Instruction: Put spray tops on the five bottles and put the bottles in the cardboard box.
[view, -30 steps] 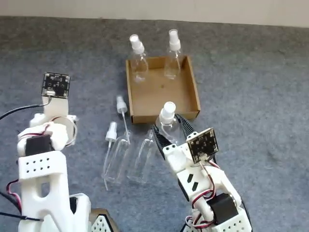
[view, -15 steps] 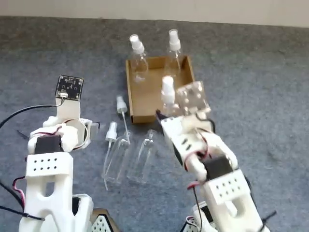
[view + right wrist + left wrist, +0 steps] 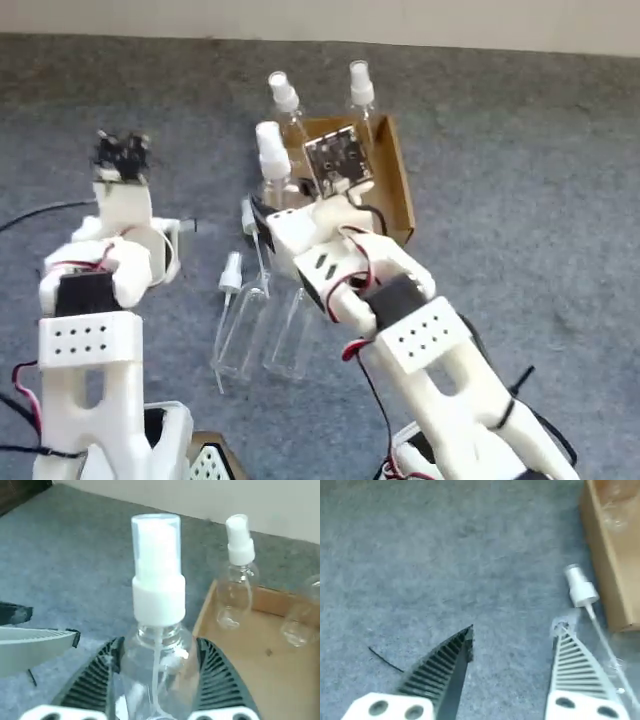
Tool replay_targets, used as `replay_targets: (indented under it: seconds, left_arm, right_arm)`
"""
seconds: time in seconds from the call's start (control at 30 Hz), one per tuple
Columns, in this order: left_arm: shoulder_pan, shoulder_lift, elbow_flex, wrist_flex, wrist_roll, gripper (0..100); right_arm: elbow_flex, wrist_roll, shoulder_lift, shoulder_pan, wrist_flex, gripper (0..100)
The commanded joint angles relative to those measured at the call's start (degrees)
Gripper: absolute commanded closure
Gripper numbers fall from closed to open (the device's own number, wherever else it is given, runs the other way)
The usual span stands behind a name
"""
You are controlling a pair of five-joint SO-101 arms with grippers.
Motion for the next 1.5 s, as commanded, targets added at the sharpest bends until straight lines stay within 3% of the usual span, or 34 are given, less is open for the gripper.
replay_targets:
  seconds: [0.0,0.17,0.37,0.5,0.63,0.83,0.97,1.47]
  left_arm:
    - [5.85,-0.48,-14.46,11.52,1.76,77]
    - [13.23,-0.48,-23.60,20.48,1.76,77]
    - [16.22,-0.48,-28.18,27.78,1.23,77]
    - [16.13,-0.48,-25.54,31.82,-5.80,77]
    - [10.59,-0.48,-17.80,29.89,-11.25,77]
    - [-0.48,-0.48,-6.11,10.99,-11.43,68]
    - [-2.15,-0.48,-4.09,7.47,-11.43,67]
    - [16.75,-0.48,-11.47,11.78,-8.09,67]
  right_arm:
    - [-4.00,-2.90,3.30,-1.80,-6.81,99.5]
    - [-4.88,-2.90,8.13,-3.21,-12.70,99.5]
    - [-12.09,-2.90,14.64,-2.77,-12.88,99.5]
    - [-18.86,-2.90,17.71,-0.84,-12.53,99.5]
    - [-25.98,-2.90,18.42,0.48,-3.03,99.5]
    - [-32.13,-2.55,16.66,0.48,7.43,99.5]
    - [-30.46,0.00,15.69,0.48,10.68,99.5]
    - [-28.35,-0.18,15.60,0.22,8.48,99.5]
